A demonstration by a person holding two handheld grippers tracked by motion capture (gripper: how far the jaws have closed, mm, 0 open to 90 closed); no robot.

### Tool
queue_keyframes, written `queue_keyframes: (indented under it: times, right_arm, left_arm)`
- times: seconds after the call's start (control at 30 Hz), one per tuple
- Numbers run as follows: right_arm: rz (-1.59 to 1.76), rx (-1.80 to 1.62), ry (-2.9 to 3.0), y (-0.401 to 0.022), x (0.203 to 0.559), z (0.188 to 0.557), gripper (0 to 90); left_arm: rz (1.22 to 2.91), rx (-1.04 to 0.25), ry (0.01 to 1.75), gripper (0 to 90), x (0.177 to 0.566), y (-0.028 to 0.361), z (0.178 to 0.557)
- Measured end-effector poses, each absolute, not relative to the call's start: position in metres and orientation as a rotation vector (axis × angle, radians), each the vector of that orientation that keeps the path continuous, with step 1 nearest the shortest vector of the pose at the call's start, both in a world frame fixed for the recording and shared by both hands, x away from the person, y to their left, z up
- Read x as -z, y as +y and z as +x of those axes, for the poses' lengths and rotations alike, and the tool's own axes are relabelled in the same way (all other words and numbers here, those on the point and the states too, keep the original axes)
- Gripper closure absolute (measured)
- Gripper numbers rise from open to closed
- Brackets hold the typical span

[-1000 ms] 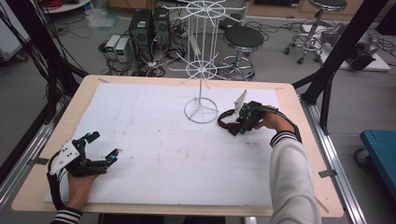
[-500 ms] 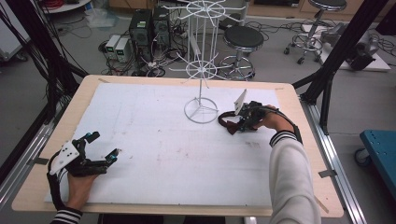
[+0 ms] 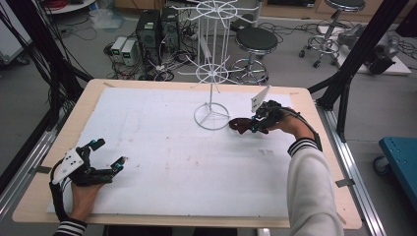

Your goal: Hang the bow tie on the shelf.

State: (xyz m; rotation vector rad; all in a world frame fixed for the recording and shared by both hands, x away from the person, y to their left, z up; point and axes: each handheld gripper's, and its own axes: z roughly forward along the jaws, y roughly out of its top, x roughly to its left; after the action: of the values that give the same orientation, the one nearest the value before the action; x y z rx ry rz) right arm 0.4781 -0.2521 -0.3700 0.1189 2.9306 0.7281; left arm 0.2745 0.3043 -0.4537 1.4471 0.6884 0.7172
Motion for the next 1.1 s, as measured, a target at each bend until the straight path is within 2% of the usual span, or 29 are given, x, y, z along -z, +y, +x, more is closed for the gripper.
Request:
queue_keyframes:
  times: [1.1]
  right_arm:
    - [0.163, -1.169, 2.743, -0.252, 0.31, 0.443, 75.9]
  left_arm:
    - [1.445, -0.716, 0.69, 1.7, 0.454, 0.304, 0.275]
